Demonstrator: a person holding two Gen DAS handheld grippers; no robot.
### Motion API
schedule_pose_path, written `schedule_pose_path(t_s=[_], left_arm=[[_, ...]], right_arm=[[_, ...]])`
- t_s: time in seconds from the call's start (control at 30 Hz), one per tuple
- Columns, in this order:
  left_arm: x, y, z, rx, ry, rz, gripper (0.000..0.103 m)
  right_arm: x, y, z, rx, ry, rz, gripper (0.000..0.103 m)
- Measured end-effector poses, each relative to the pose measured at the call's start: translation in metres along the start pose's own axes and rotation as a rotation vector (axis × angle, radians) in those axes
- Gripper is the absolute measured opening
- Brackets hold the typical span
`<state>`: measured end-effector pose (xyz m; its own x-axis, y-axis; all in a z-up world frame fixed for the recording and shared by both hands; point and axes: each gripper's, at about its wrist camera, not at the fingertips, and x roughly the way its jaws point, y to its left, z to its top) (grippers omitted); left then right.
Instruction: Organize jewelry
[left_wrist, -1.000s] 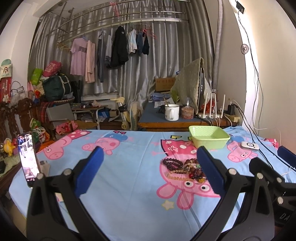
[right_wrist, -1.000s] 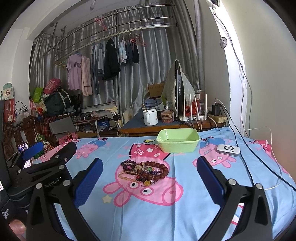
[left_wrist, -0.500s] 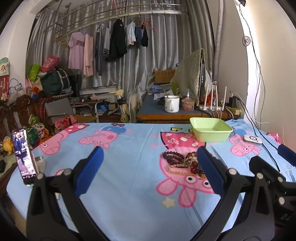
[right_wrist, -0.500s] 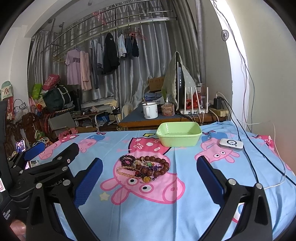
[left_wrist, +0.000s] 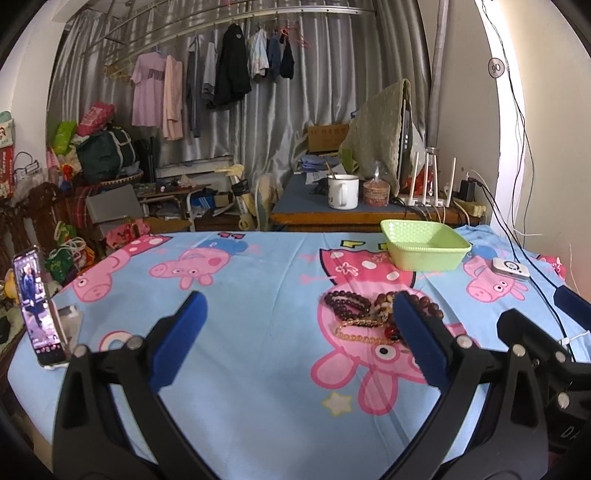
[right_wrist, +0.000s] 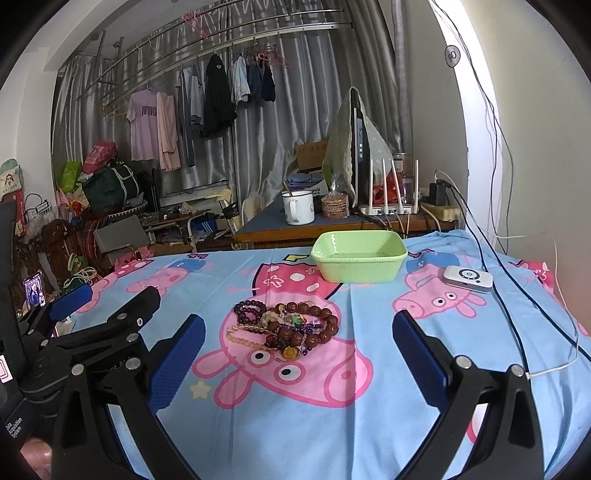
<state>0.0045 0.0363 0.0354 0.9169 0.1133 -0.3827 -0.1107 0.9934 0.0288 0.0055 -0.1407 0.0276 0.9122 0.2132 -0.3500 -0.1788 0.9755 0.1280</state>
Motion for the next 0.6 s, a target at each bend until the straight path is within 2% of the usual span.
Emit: schedule_pose_path(t_s=[0.43, 0.53, 0.6], left_arm=[[0.031, 0.0, -0.004, 0.006, 0.07, -0.004, 0.097], [0.043, 0.011, -0.002, -0.013, 0.108, -0.034, 0.097], [0.056, 0.023, 0.001, -0.022, 0.161, -0.093, 0.097]], right_arm=[[0.026, -0.006, -0.002, -0.003, 0.058, 0.001, 0.073], [0.038, -0.013, -0.002, -0.014, 0.1, 0.018, 0.073], [0.049, -0.022, 0.001, -0.015, 0.131, 0.046, 0.073]])
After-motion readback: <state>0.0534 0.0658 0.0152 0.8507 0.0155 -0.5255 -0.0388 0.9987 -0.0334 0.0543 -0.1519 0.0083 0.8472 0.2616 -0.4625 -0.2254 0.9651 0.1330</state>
